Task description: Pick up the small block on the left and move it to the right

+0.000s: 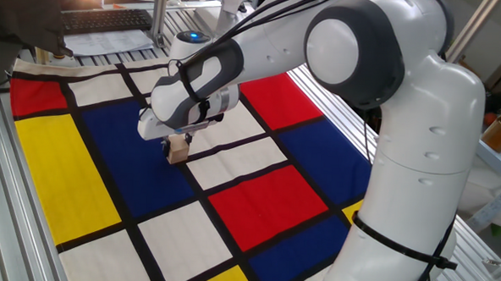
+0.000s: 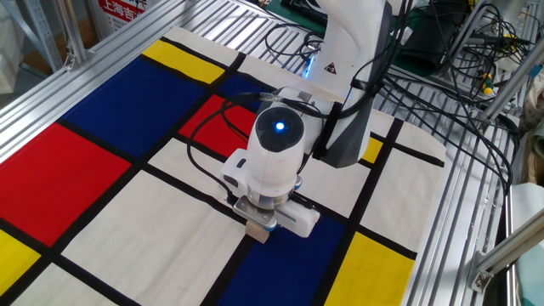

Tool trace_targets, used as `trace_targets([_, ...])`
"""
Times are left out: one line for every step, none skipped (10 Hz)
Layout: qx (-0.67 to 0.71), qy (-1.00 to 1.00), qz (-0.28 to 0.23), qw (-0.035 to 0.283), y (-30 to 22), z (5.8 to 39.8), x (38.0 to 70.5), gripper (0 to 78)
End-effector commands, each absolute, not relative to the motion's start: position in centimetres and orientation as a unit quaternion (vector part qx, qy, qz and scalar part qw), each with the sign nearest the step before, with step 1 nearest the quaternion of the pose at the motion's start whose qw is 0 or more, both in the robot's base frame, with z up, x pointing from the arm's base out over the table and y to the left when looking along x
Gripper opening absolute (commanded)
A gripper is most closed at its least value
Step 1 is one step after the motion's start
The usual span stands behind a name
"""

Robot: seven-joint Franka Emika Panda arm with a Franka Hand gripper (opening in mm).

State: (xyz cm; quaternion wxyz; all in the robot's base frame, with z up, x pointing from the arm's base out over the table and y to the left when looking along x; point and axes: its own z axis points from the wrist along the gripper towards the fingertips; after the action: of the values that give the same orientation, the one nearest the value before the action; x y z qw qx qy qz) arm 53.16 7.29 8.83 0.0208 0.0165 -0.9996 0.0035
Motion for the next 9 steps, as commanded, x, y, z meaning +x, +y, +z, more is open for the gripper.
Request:
trace_targets([0.021, -1.000, 0.004, 0.023, 7.30, 8.79, 53.31, 1.2])
trace_targets([0.021, -1.000, 0.004, 0.023, 7.31, 8.70, 53.33, 1.2])
trace_targets([0.021, -1.000, 0.004, 0.023, 7.31, 8.69, 53.33, 1.2])
trace_targets([0.020, -1.000, 0.003, 0.023, 7.31, 8.68, 53.33, 1.2])
trace_targets([0.019, -1.000, 0.001, 0.024, 7.31, 8.67, 53.33, 1.2])
trace_targets([0.019, -1.000, 0.000, 0.024, 7.31, 8.66, 53.33, 1.2])
trace_targets([0.020, -1.000, 0.000, 0.023, 7.32, 8.60, 53.35, 1.2])
trace_targets([0.021, -1.000, 0.000, 0.023, 7.32, 8.55, 53.35, 1.2])
trace_targets([0.021, -1.000, 0.000, 0.023, 7.32, 8.52, 53.36, 1.2])
